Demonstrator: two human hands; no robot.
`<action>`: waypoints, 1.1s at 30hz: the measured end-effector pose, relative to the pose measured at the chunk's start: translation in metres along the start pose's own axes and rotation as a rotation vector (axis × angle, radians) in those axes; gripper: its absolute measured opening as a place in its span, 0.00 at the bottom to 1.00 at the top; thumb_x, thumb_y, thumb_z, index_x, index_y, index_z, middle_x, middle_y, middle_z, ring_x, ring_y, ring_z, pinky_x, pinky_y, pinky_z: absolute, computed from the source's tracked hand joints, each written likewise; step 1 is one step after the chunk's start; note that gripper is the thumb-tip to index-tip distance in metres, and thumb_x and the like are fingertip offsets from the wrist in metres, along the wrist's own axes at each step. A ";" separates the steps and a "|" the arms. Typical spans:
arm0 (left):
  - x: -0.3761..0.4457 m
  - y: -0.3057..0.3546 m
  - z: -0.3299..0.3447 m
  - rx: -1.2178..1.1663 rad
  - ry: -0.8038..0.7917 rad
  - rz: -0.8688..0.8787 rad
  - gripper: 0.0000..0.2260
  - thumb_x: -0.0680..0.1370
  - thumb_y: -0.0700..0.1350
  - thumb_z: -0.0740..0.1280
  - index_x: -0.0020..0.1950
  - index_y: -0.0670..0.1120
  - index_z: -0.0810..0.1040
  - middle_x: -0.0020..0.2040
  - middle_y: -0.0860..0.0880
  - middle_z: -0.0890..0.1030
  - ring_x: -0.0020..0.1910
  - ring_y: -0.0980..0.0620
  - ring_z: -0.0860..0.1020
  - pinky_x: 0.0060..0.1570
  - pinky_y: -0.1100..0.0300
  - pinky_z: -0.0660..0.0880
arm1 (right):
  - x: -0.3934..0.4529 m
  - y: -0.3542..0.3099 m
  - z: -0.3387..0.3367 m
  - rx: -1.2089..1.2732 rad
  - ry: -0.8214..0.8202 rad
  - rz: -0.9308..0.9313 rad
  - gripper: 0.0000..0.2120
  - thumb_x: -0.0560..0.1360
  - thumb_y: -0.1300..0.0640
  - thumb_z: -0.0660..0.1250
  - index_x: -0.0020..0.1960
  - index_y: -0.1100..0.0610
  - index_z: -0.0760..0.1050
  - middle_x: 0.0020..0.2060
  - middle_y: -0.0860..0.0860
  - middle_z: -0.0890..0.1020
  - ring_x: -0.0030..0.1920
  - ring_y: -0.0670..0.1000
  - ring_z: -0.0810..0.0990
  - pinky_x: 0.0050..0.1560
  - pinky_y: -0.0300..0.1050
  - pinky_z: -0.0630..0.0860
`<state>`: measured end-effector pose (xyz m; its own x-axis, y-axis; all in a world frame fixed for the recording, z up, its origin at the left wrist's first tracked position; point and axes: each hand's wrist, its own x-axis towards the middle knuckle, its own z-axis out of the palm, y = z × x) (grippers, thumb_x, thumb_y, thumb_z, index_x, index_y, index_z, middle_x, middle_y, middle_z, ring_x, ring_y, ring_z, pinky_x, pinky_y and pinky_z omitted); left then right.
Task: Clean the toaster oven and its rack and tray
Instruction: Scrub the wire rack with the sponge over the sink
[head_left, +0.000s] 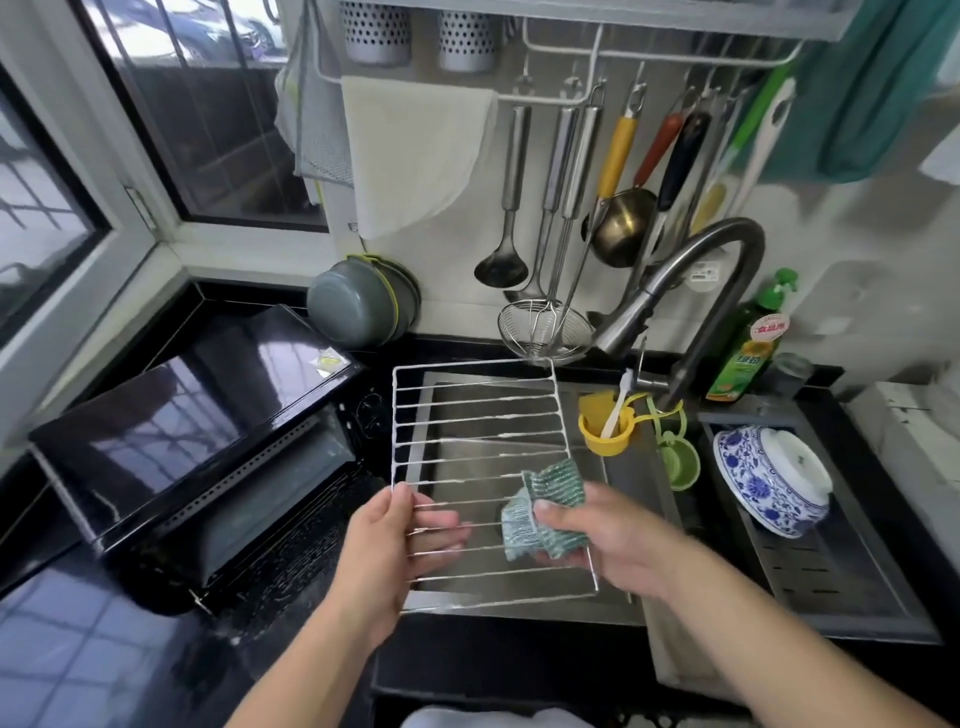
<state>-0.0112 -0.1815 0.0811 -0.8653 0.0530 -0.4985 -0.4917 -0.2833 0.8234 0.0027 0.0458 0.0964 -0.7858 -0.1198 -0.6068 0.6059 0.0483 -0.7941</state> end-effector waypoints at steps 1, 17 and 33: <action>-0.002 -0.004 0.001 -0.008 -0.009 -0.024 0.15 0.88 0.49 0.54 0.51 0.40 0.73 0.41 0.38 0.84 0.40 0.39 0.87 0.33 0.52 0.83 | 0.000 -0.004 -0.006 -0.030 -0.014 0.021 0.14 0.77 0.60 0.69 0.62 0.62 0.76 0.53 0.57 0.85 0.57 0.60 0.83 0.64 0.59 0.76; 0.006 -0.001 -0.001 0.000 -0.030 -0.066 0.15 0.89 0.48 0.54 0.53 0.39 0.73 0.40 0.40 0.85 0.33 0.45 0.85 0.31 0.54 0.82 | 0.005 -0.015 0.000 0.022 0.071 -0.017 0.13 0.76 0.61 0.70 0.60 0.62 0.77 0.50 0.57 0.86 0.52 0.57 0.85 0.54 0.51 0.81; 0.011 -0.002 0.019 0.097 -0.059 0.009 0.15 0.89 0.49 0.54 0.51 0.40 0.72 0.43 0.40 0.86 0.27 0.46 0.81 0.34 0.55 0.78 | 0.030 -0.042 -0.016 0.127 0.216 -0.109 0.17 0.75 0.56 0.72 0.61 0.61 0.77 0.49 0.55 0.87 0.48 0.54 0.86 0.47 0.47 0.82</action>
<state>-0.0213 -0.1618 0.0790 -0.8726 0.1080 -0.4764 -0.4885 -0.1904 0.8515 -0.0480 0.0561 0.1110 -0.8471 0.0970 -0.5225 0.5167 -0.0797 -0.8525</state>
